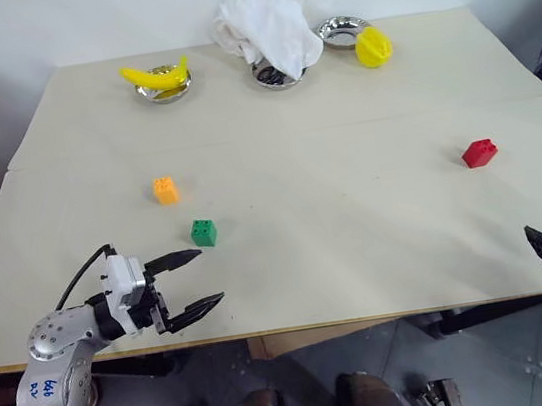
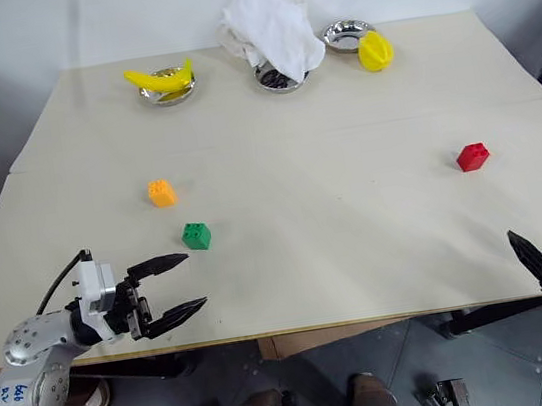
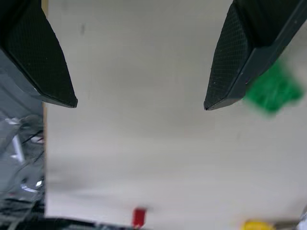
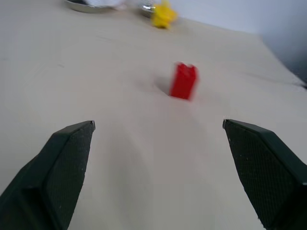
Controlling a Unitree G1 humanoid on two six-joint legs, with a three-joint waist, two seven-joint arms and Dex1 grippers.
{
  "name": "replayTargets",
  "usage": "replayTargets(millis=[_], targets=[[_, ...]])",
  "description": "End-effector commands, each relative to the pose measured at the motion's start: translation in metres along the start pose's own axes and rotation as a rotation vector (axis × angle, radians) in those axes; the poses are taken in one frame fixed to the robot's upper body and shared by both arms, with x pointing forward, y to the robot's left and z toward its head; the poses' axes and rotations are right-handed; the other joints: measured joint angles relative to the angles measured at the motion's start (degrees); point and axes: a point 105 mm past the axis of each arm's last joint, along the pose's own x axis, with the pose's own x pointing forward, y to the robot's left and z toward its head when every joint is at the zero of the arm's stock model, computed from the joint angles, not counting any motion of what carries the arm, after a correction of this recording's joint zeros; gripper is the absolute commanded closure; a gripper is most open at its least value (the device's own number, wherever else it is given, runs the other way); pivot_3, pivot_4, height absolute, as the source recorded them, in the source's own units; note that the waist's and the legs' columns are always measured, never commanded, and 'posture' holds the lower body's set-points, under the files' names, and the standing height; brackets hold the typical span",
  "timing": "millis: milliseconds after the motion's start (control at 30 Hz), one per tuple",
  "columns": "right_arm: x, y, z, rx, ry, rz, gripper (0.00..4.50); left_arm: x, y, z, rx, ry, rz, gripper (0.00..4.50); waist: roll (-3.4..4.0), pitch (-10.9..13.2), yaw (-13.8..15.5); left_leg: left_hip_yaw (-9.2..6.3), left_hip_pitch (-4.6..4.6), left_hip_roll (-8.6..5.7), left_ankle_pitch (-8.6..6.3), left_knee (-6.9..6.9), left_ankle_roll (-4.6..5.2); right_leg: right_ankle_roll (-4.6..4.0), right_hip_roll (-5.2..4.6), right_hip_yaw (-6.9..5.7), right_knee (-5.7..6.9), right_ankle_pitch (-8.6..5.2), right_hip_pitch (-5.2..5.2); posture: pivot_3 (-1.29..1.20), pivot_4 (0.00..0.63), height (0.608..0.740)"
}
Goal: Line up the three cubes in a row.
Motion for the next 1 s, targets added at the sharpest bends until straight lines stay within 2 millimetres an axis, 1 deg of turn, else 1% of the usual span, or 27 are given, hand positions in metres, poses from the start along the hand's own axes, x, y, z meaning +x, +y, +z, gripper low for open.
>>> replayTargets(millis=[33,100,200,267,333,433,500,567,633,733,833,1000], targets=[[-0.007,-0.009,0.012,-0.02,-0.053,-0.135,0.0,0.006,0.0,0.012,0.01,-0.046,-0.003,0.01,0.03,-0.02,-0.33,0.0,0.03,0.05,-0.01,0.0,-0.03,0.0,0.07,0.04,0.04,0.0,-0.02,0.0,0.15,0.74],[-0.001,-0.006,0.011,-0.013,-0.04,-0.142,0.0,0.007,0.004,0.015,0.019,-0.064,0.022,0.01,0.04,-0.02,-0.79,0.05,0.04,0.08,-0.01,0.01,-0.05,0.0,0.13,0.11,0.04,0.0,-0.02,0.0,0.15,0.74],[0.02,0.0,0.02,-0.004,-0.058,-0.101,0.0,0.009,0.007,0.02,0.025,-0.081,0.05,0.01,0.04,-0.02,-1.09,0.13,0.1,0.09,0.0,0.04,-0.06,0.0,0.17,0.29,0.1,0.0,-0.02,0.0,0.15,0.74],[0.039,0.0,0.024,-0.002,-0.035,-0.079,0.0,0.008,0.007,0.021,0.013,-0.092,0.067,0.01,0.05,-0.03,-1.19,0.21,0.14,0.11,0.0,0.05,-0.06,0.0,0.18,0.37,0.11,0.0,-0.03,0.0,0.15,0.74],[0.067,-0.002,0.027,-0.005,0.018,-0.063,0.0,0.008,0.006,0.022,0.011,-0.096,0.079,0.01,0.05,-0.03,-1.27,0.26,0.15,0.12,0.0,0.05,-0.06,0.0,0.18,0.43,0.15,0.0,-0.06,0.0,0.15,0.74],[0.102,-0.007,0.026,-0.012,0.12,-0.077,0.0,0.008,0.004,0.023,0.01,-0.1,0.098,0.01,0.06,-0.03,-1.09,0.34,0.12,0.13,0.02,0.08,-0.03,-0.01,0.17,0.5,0.17,0.0,-0.14,0.0,0.15,0.74],[0.126,-0.009,0.031,-0.013,0.142,-0.085,0.0,0.008,0.002,0.023,0.009,-0.101,0.106,0.01,0.06,-0.02,-0.95,0.32,0.11,0.17,0.02,0.09,-0.03,-0.03,0.18,0.48,0.16,-0.01,-0.16,0.0,0.15,0.74],[0.143,-0.011,0.033,-0.007,0.169,-0.096,0.0,0.008,0.0,0.023,0.008,-0.103,0.112,0.01,0.06,-0.02,-0.84,0.26,0.02,0.16,0.03,0.13,-0.05,-0.04,0.18,0.43,0.16,-0.02,-0.2,0.0,0.15,0.74],[0.159,-0.009,0.03,-0.004,0.218,-0.083,0.0,0.008,-0.003,0.023,0.005,-0.11,0.124,0.01,0.05,-0.02,-0.79,0.2,-0.07,0.13,0.04,0.13,-0.04,-0.03,0.17,0.41,0.17,-0.02,-0.21,0.0,0.15,0.74],[0.175,-0.008,0.027,-0.013,0.276,-0.066,0.0,0.008,-0.007,0.024,0.003,-0.113,0.135,0.01,0.05,-0.02,-0.92,0.2,-0.14,0.09,0.04,0.15,-0.01,-0.03,0.17,0.41,0.14,-0.01,-0.23,0.0,0.15,0.74],[0.186,-0.005,0.029,-0.009,0.284,-0.047,0.0,0.007,-0.008,0.024,0.005,-0.113,0.149,0.01,0.05,-0.02,-1.07,0.19,-0.14,0.1,0.04,0.11,-0.01,-0.03,0.18,0.4,0.11,-0.01,-0.23,0.0,0.15,0.74],[0.198,-0.002,0.024,-0.007,0.311,-0.041,0.0,0.006,-0.008,0.024,0.009,-0.11,0.16,0.01,0.05,-0.02,-1.08,0.23,-0.14,0.12,0.04,0.13,-0.01,-0.03,0.2,0.41,0.13,-0.01,-0.24,0.0,0.15,0.74]])
